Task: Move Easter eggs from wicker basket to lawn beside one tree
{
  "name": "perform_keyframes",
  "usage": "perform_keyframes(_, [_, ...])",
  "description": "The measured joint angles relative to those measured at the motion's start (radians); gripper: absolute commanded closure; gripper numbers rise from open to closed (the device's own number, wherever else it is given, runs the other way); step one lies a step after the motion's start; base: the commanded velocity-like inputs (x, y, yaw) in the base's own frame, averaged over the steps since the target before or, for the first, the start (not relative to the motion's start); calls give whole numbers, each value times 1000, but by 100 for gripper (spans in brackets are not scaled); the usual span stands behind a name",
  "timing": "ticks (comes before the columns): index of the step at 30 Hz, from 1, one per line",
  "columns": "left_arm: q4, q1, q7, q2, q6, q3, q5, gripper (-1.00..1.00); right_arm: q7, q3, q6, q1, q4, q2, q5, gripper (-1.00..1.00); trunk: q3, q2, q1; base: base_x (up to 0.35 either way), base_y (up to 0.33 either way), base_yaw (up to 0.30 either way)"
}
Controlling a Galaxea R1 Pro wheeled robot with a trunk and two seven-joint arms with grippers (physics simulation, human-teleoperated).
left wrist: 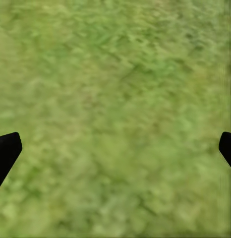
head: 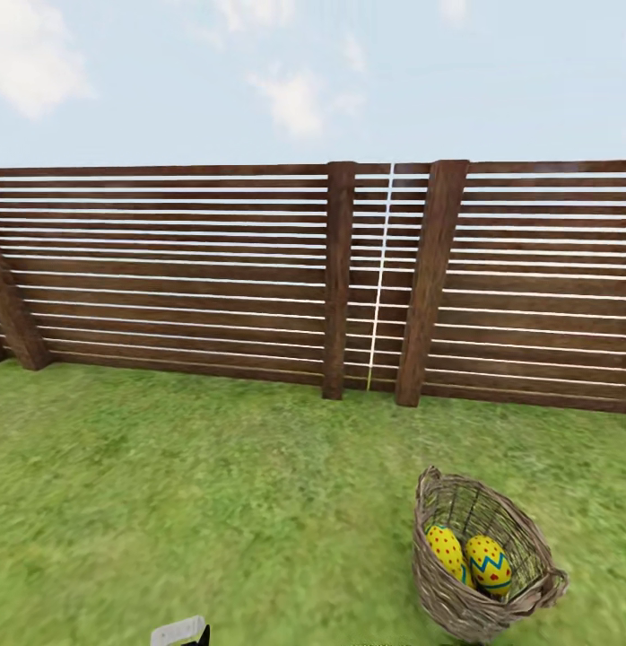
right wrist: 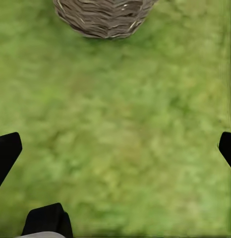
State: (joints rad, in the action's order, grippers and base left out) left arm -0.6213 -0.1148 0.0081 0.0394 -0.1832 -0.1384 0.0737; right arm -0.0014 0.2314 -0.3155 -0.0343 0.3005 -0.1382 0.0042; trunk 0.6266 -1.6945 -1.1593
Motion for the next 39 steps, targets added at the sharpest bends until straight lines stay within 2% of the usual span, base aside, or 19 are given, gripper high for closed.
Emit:
perform_keyframes(10, [0, 0, 0, 0, 0, 0, 0, -100, 0, 0, 0, 0, 0, 0, 0, -100, 0, 0, 0, 21, 11, -280])
perform_keyframes(31, [0, 0, 0, 0, 0, 0, 0, -100, 0, 0, 0, 0, 0, 0, 0, -100, 0, 0, 0, 204, 144, -277])
perform_keyframes(39, [0, 0, 0, 0, 0, 0, 0, -100, 0, 0, 0, 0, 1, 0, 0, -100, 0, 0, 0, 7, 5, -101])
